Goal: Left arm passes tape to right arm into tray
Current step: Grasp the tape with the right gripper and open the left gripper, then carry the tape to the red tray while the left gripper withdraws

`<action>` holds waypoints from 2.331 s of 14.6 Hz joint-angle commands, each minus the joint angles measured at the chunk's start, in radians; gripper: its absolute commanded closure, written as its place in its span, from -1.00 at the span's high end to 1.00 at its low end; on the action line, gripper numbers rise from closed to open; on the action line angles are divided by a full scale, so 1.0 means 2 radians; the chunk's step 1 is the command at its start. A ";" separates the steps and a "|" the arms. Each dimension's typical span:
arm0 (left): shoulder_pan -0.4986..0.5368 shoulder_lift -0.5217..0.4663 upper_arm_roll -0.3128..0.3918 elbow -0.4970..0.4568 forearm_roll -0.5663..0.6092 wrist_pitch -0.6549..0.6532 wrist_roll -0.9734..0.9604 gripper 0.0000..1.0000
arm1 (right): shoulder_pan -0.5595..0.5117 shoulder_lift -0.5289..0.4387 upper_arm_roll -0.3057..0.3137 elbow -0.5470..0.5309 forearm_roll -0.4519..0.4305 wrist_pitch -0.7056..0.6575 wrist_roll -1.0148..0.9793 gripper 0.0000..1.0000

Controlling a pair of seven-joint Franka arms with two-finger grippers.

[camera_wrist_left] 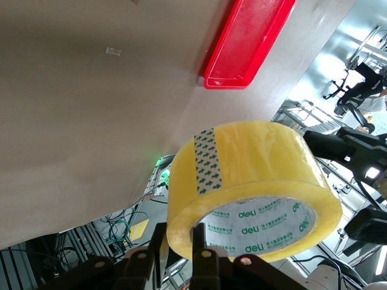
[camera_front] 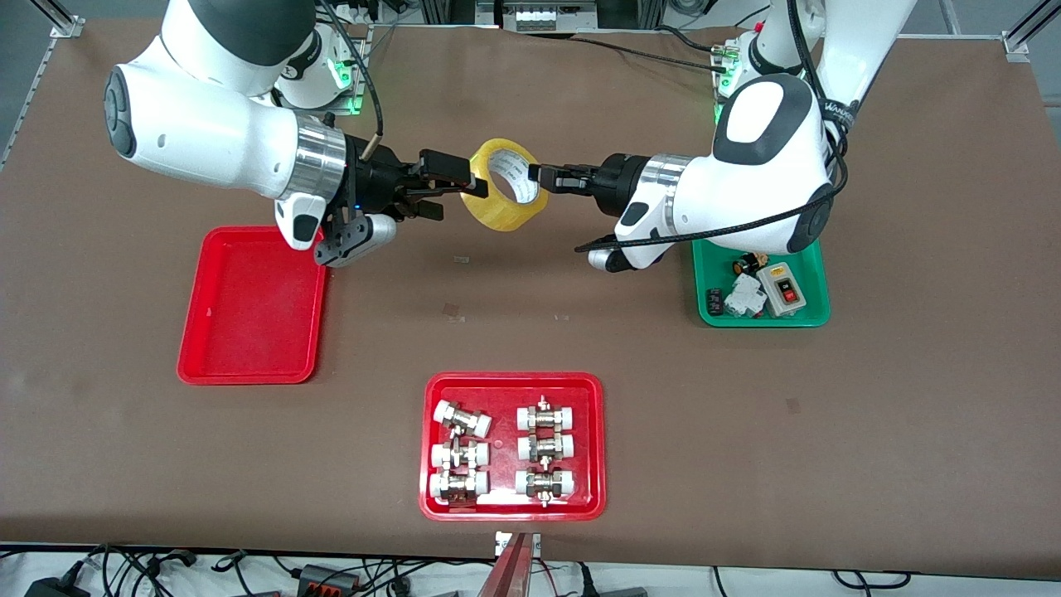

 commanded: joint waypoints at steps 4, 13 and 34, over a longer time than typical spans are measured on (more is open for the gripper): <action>0.002 0.004 -0.001 0.013 -0.015 -0.012 0.000 -1.00 | 0.016 0.007 -0.005 0.009 0.010 -0.006 0.001 1.00; 0.003 0.004 -0.001 0.013 -0.014 -0.013 0.001 -1.00 | 0.022 0.008 -0.005 0.010 0.009 -0.007 0.001 -0.19; 0.105 -0.029 0.001 0.058 0.343 -0.199 0.068 1.00 | -0.043 0.034 -0.011 -0.003 0.002 -0.029 -0.023 -0.37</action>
